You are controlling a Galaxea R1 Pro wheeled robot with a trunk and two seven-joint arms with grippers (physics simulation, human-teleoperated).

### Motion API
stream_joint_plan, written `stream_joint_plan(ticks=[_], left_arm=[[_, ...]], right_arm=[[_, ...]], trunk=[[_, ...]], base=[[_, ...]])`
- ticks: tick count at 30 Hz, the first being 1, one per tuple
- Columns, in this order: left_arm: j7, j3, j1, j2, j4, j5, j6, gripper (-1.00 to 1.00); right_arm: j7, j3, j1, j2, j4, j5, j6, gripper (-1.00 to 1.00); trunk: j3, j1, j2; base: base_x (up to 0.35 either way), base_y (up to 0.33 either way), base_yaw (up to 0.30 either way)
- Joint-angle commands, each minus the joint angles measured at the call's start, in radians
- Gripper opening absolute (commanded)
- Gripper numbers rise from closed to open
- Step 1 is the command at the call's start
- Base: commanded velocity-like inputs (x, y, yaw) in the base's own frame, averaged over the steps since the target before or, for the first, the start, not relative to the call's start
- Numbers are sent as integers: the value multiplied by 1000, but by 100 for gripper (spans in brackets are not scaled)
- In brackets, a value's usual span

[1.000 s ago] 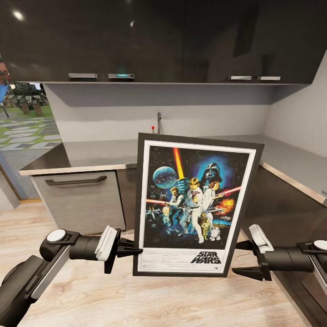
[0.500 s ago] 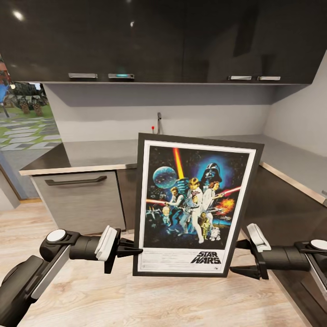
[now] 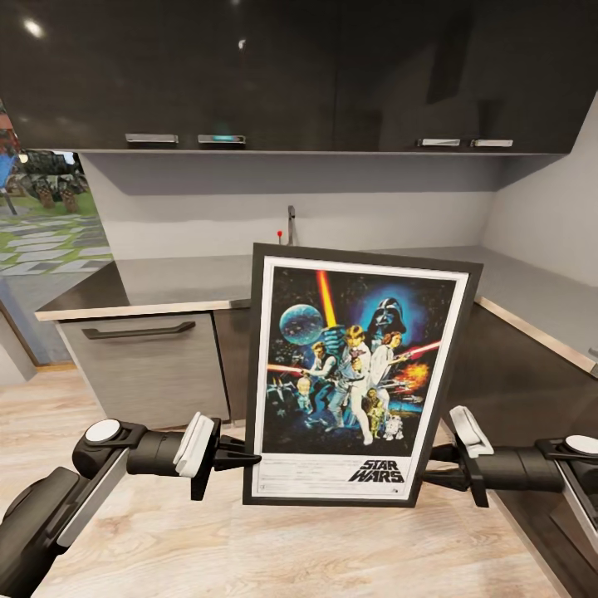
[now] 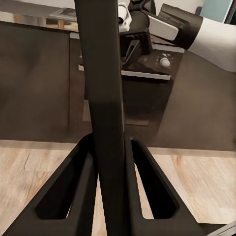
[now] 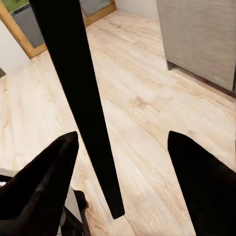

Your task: Pick up the poster from the kitchen countertop and hang it on one of the wall nails in the kitchen.

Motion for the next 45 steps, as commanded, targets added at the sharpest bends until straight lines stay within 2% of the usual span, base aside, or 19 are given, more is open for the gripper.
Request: stream_joint_plan(ticks=[1, 8, 12, 17, 18, 29, 33, 36, 41, 45], left_arm=[[1, -2, -1, 1, 0, 6, 8, -100], [1, -2, -1, 1, 1, 6, 8, -100], [1, -1, -1, 1, 2, 6, 11, -100], [1, 0, -1, -1, 2, 6, 28, -100], [1, 0, -1, -1, 2, 6, 30, 100], [0, 17, -1, 3, 7, 3, 33, 100], [0, 43, -1, 44, 15, 3, 32, 100], [-1, 85, -1, 82, 43, 4, 30, 100], [-2, 101, -1, 117, 79, 4, 26, 100], [-2, 105, -1, 133, 86, 4, 24, 100]], right_arm=[[3, 0, -1, 0, 0, -2, 11, -100], [3, 3, -1, 1, 0, -2, 11, -100], [1, 43, -1, 4, -1, -2, 10, -100], [0, 54, -2, 5, -1, -2, 10, -100], [0, 55, -3, 5, -1, -2, 10, -100], [0, 56, -4, 5, -2, -2, 10, -100], [0, 56, -4, 5, -2, -2, 10, -100], [0, 55, -4, 5, 0, -2, 10, -100], [0, 55, -4, 5, 3, -2, 10, -100], [0, 54, -4, 5, 3, -2, 10, -100]], trunk=[[-1, 0, -1], [-1, 0, -1], [-1, 0, -1], [-1, 0, -1], [-1, 0, -1], [-1, 0, -1], [-1, 0, -1], [-1, 0, -1], [-1, 0, -1], [-1, 0, -1]], base=[[0, 0, 0], [0, 0, 0], [0, 0, 0], [0, 0, 0], [0, 0, 0], [0, 0, 0], [0, 0, 0], [0, 0, 0], [0, 0, 0], [0, 0, 0]])
